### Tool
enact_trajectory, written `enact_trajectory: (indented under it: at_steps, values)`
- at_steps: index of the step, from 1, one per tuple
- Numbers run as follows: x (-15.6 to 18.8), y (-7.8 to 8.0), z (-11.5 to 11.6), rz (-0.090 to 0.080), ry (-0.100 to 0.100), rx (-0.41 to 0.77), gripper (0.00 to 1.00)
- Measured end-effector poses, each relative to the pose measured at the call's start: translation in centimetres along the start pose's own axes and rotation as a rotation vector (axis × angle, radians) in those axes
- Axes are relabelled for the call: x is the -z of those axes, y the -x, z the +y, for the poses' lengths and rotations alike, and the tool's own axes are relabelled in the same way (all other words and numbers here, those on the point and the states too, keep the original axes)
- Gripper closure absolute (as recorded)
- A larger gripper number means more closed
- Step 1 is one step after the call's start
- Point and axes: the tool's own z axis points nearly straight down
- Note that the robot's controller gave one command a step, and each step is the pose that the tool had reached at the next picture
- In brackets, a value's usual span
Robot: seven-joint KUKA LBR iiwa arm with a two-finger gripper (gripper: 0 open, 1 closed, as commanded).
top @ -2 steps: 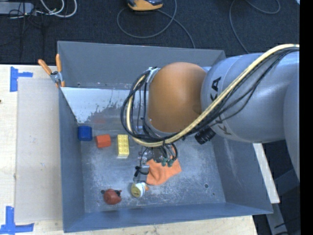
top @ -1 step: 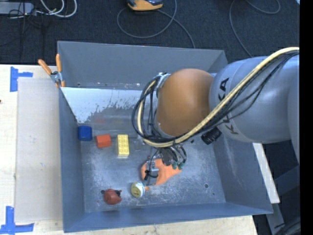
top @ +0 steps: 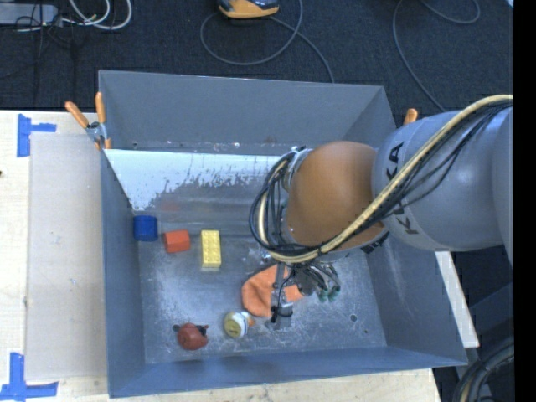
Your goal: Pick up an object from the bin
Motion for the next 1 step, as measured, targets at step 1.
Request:
enact_trajectory:
  at_steps: [1]
  values:
    - [-1.58, 0.05, -1.42, 0.002, 0.005, -0.073, 0.0]
